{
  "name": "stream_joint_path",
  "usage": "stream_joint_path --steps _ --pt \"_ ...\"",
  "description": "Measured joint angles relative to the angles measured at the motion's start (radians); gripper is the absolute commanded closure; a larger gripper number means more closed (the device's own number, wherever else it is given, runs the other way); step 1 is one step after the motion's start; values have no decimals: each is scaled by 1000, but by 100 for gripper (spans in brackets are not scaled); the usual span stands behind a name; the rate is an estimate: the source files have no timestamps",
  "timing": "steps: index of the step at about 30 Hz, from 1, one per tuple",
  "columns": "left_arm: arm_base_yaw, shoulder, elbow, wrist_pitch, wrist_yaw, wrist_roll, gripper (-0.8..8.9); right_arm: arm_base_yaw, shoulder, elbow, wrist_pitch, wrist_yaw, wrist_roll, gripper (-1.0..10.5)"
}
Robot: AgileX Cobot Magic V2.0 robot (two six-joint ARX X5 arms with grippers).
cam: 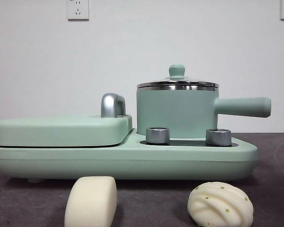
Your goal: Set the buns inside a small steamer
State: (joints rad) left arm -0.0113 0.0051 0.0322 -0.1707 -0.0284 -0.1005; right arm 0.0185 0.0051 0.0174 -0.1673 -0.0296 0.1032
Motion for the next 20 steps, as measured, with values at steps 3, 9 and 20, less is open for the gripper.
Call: stream_joint_path --steps 3,9,20 --pt "0 0 0 19 0 -53 806 0 0 0 3 -19 46 935" --pt "-15 7 13 39 32 -173 805 0 0 31 19 -106 159 935" --pt "-51 239 329 -28 89 -257 805 2 114 412 -171 -161 236 935"
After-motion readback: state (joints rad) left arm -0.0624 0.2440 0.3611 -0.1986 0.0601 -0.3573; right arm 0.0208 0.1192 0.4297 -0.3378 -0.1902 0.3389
